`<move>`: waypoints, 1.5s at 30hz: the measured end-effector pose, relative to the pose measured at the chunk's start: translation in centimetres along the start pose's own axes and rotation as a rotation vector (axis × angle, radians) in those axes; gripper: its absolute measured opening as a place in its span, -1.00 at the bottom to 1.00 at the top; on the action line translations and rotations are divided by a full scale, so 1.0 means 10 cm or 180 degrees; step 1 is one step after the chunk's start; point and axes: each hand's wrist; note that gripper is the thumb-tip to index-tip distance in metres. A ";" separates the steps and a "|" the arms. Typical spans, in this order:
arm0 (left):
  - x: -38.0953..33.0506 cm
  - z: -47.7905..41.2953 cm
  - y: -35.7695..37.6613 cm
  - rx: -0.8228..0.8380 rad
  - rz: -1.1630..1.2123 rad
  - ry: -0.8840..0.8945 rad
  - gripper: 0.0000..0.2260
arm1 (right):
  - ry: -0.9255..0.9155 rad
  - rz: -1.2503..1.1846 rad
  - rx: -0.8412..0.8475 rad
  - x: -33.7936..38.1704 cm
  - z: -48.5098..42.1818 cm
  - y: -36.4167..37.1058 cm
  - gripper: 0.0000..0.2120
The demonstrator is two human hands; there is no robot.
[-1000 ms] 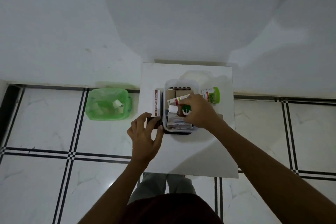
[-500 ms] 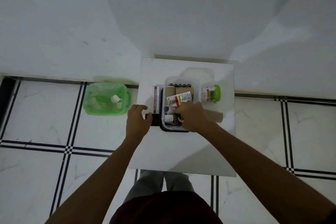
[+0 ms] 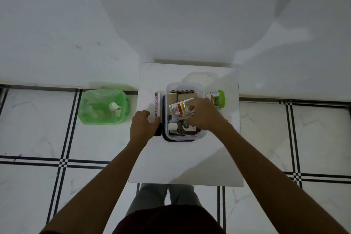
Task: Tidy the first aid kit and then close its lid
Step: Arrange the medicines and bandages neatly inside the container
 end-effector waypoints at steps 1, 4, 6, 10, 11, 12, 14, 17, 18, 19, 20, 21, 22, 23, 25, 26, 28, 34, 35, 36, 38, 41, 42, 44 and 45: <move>-0.05 -0.04 0.00 0.0004 -0.0040 0.0001 -0.49 | 0.0058 -0.0015 -0.0405 -0.09 -0.04 -0.10 -0.64; -0.16 -0.14 0.02 0.0047 -0.0201 -0.0022 -0.48 | 0.0348 0.0582 -0.1159 -0.46 -0.19 -0.33 -0.53; -0.21 -0.19 0.02 0.0064 -0.0289 -0.0025 -0.53 | 0.0471 0.1040 -0.0930 -0.70 -0.31 -0.41 -0.48; -0.22 -0.26 0.03 0.0075 -0.0397 0.0017 -0.61 | 0.0184 0.1610 -0.0364 -0.93 -0.49 -0.29 -0.42; -0.21 -0.28 0.03 0.0091 -0.0424 0.0009 -0.63 | 0.0114 0.1636 -0.0338 -0.95 -0.52 -0.24 -0.41; -0.20 -0.30 0.03 0.0103 -0.0439 0.0001 -0.65 | 0.0058 0.1641 -0.0374 -0.96 -0.55 -0.20 -0.41; -0.19 -0.31 0.03 0.0119 -0.0413 0.0007 -0.70 | 0.0035 0.1591 -0.0536 -0.96 -0.55 -0.16 -0.43; -0.21 -0.33 0.04 0.0078 -0.0298 -0.0025 -0.74 | 0.0177 0.1258 -0.0834 -0.99 -0.52 -0.15 -0.47; -0.22 -0.34 0.03 0.0072 -0.0288 -0.0050 -0.75 | 0.0232 0.1110 -0.0920 -0.99 -0.51 -0.16 -0.47; -0.21 -0.35 0.00 0.0084 -0.0280 -0.0068 -0.76 | 0.0296 0.0952 -0.1001 -0.99 -0.48 -0.18 -0.47; -0.22 -0.36 -0.04 0.0101 -0.0238 -0.0075 -0.77 | 0.0351 0.0792 -0.1094 -0.97 -0.45 -0.21 -0.45; -0.22 -0.35 -0.09 0.0089 -0.0173 -0.0059 -0.76 | 0.0401 0.0631 -0.1195 -0.96 -0.41 -0.25 -0.43; -0.23 -0.34 -0.16 0.0045 -0.0096 -0.0030 -0.76 | 0.0428 0.0477 -0.1304 -0.95 -0.38 -0.30 -0.41; -0.24 -0.32 -0.23 -0.0049 -0.0041 0.0035 -0.77 | 0.0414 0.0334 -0.1401 -0.93 -0.34 -0.36 -0.40; -0.28 -0.25 -0.40 -0.0325 -0.0028 0.0244 -0.80 | 0.0208 0.0088 -0.1508 -0.86 -0.28 -0.48 -0.38; -0.31 -0.22 -0.49 -0.0464 -0.0034 0.0389 -0.80 | 0.0051 0.0004 -0.1502 -0.79 -0.26 -0.53 -0.36; -0.38 -0.14 -0.65 -0.0580 -0.0063 0.0889 -0.77 | -0.0269 -0.0058 -0.1393 -0.63 -0.21 -0.63 -0.33; -0.64 0.07 -0.61 0.0101 -0.1044 0.2417 -0.65 | -0.0781 -0.0358 -0.0914 -0.19 -0.24 -0.73 -0.33; -0.68 0.10 -0.55 0.0177 -0.1252 0.2473 -0.63 | -0.0757 -0.0260 -0.0809 -0.14 -0.27 -0.70 -0.37; -0.72 0.13 -0.50 0.0242 -0.1380 0.2479 -0.63 | -0.0719 -0.0114 -0.0711 -0.10 -0.31 -0.67 -0.40; -0.75 0.17 -0.44 0.0364 -0.1396 0.2360 -0.61 | -0.0671 0.0199 -0.0553 -0.07 -0.38 -0.59 -0.45; -0.69 0.25 -0.46 0.0430 -0.1155 0.2092 -0.63 | -0.0746 0.0683 -0.0479 -0.12 -0.47 -0.43 -0.44; -0.64 0.28 -0.47 0.0434 -0.1092 0.2030 -0.65 | -0.0800 0.0847 -0.0494 -0.17 -0.50 -0.38 -0.43; -0.55 0.32 -0.50 0.0462 -0.1034 0.1979 -0.67 | -0.0898 0.1156 -0.0631 -0.25 -0.53 -0.28 -0.42; -0.52 0.34 -0.50 0.0461 -0.1015 0.1979 -0.67 | -0.0916 0.1259 -0.0721 -0.28 -0.53 -0.24 -0.42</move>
Point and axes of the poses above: each hand's wrist, its own z-axis away from the middle knuckle, its own y-axis out of the palm, x = y × z
